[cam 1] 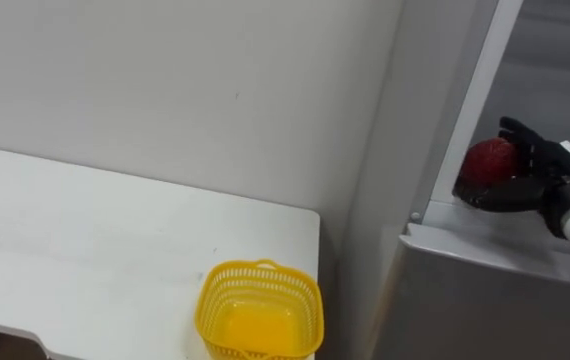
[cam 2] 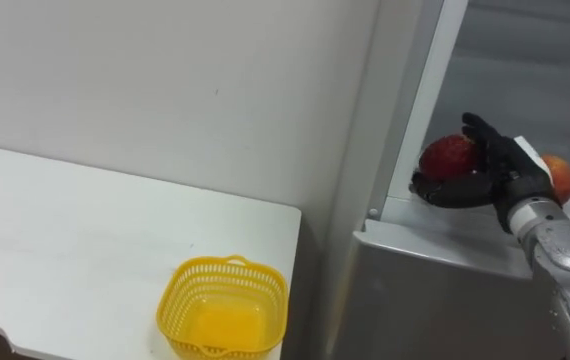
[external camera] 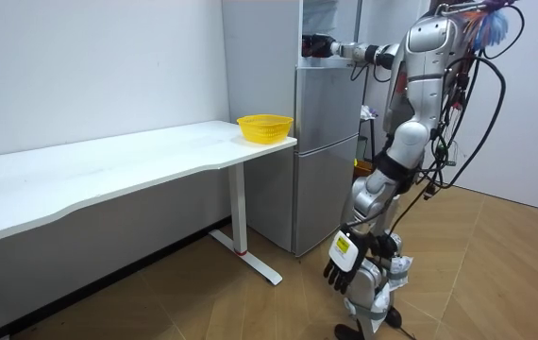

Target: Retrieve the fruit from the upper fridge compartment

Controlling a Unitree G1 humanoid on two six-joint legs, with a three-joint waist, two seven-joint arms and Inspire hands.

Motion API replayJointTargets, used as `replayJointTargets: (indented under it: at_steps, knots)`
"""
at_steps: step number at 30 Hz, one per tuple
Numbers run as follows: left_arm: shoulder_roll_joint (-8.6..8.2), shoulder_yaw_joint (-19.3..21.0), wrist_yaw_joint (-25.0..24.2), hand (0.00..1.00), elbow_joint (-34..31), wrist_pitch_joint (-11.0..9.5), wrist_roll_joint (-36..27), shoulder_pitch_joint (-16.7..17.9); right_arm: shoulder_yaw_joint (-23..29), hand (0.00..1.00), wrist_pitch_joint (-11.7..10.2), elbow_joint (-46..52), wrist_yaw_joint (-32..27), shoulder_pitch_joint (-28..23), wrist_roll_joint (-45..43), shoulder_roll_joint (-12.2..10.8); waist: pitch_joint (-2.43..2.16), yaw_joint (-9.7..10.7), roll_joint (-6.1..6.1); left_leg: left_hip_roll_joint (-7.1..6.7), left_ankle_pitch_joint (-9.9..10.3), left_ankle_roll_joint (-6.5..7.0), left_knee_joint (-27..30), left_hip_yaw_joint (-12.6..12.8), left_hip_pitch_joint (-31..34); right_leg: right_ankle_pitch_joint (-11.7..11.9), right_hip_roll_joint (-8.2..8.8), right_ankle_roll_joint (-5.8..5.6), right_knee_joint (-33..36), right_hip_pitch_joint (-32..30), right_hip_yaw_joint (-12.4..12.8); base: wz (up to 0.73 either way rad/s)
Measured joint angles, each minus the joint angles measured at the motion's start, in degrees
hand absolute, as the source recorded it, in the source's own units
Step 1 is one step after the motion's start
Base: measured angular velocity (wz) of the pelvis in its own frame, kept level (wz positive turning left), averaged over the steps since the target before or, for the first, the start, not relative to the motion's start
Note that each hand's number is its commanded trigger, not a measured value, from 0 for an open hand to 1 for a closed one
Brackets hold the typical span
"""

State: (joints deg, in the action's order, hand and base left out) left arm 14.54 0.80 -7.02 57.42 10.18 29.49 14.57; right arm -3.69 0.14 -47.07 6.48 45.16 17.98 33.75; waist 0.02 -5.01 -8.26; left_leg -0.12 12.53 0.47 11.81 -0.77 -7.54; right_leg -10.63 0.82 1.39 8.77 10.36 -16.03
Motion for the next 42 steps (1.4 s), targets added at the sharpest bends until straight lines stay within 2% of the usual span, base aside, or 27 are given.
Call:
replayJointTargets:
  at_steps: [2,16,24,27,32,33,35,36,38,40,41,42]
  knots:
    - [0.01,0.0,-0.3,0.0,0.0,0.4,0.0,0.0,0.4,1.0,0.0,-0.7,0.0,0.3,0.0,0.1,-0.15,0.0,-0.05,0.0,0.0,0.0,0.0,0.0,0.0,0.0,0.0,0.0,0.0,0.1,-0.1,0.0]
    - [0.2,-0.5,-1.0,0.0,0.1,0.8,0.0,-0.6,0.5,1.0,0.5,-1.4,1.1,1.7,-0.8,0.4,-0.16,-0.1,-0.05,-0.07,0.0,-0.01,0.0,-0.9,-0.3,0.0,0.07,0.0,-0.1,0.5,-1.2,0.02]
    - [0.2,-0.5,-1.0,0.0,0.0,0.2,-0.2,-0.6,-0.3,1.0,0.5,-0.3,-0.6,1.7,-3.3,0.3,-0.17,-0.2,0.69,0.02,0.0,-0.02,-0.1,-0.7,-0.1,0.0,0.1,0.01,0.5,0.6,-1.2,0.0]
    - [0.22,-0.5,-1.0,0.0,0.0,0.1,-0.2,-0.8,-1.9,1.0,0.6,1.4,-2.2,1.7,-3.6,0.3,-0.12,-0.1,0.95,0.05,0.0,-0.08,-0.1,-0.7,-0.1,0.0,0.09,0.04,0.7,0.4,-1.0,-0.01]
    - [0.14,-0.5,-0.6,0.0,0.0,-0.7,-0.1,-1.3,-2.0,1.0,1.1,6.3,-4.3,0.2,-5.1,0.0,-0.31,-0.3,0.85,0.22,-0.1,-0.15,-0.1,0.5,0.2,-0.1,-0.05,0.18,0.8,-0.4,0.4,-0.1]
    - [0.09,-0.6,-0.6,0.0,0.0,-0.8,-0.1,-1.5,-2.0,1.0,1.2,8.2,-5.2,-0.6,-5.2,0.0,-0.19,-0.2,1.09,0.23,-0.1,-0.15,0.0,0.6,0.3,-0.1,-0.09,0.18,0.8,-0.5,0.6,-0.08]
    - [0.16,-2.1,0.4,0.0,-0.1,-0.8,-0.2,-1.7,-2.0,1.0,1.2,10.8,-7.1,-2.2,-4.4,-0.3,-0.3,-0.3,1.52,0.29,-0.1,-0.15,-0.1,1.0,0.3,-0.1,-0.14,0.18,0.8,-1.0,1.1,-0.14]
    - [0.02,-3.0,0.9,0.0,-0.1,-0.8,-0.1,-1.7,-1.7,1.0,1.2,13.5,-8.7,-3.7,-4.6,-1.1,-0.41,-0.4,1.76,0.42,-0.1,-0.15,-0.1,1.8,0.3,-0.1,-0.17,0.23,0.9,-1.4,1.7,-0.21]
    - [-0.19,-4.1,1.6,0.0,0.0,-0.8,0.0,-1.8,0.0,1.0,1.2,18.7,-10.6,-7.1,-5.2,-3.1,-0.31,0.1,2.19,0.47,-0.1,-0.15,-0.3,2.2,0.0,-0.1,-0.17,0.24,1.0,-1.4,1.9,-0.17]
    - [-0.32,-4.5,2.1,0.0,0.3,-1.2,-0.1,-2.1,3.1,1.0,1.0,28.0,-13.4,-13.5,-7.5,-6.3,-0.22,0.1,2.87,0.65,-0.1,-0.14,-0.6,3.1,-0.1,0.0,-0.32,0.23,1.0,-1.4,2.4,-0.17]
    - [-0.64,-4.7,3.1,0.0,1.4,-1.6,-0.2,-2.4,4.0,1.0,0.1,32.3,-15.1,-16.8,-8.9,-8.5,-0.34,0.2,3.38,0.69,-0.1,-0.14,-0.8,3.4,-0.3,0.0,-0.35,0.23,1.0,-1.5,2.7,-0.16]
    - [-0.78,-5.1,3.5,0.0,1.9,-1.8,-0.3,-2.6,4.4,1.0,0.0,34.6,-15.9,-18.5,-9.9,-9.5,-0.41,0.3,3.68,0.69,-0.1,-0.14,-0.9,3.5,-0.5,0.0,-0.36,0.23,1.0,-1.5,2.8,-0.15]
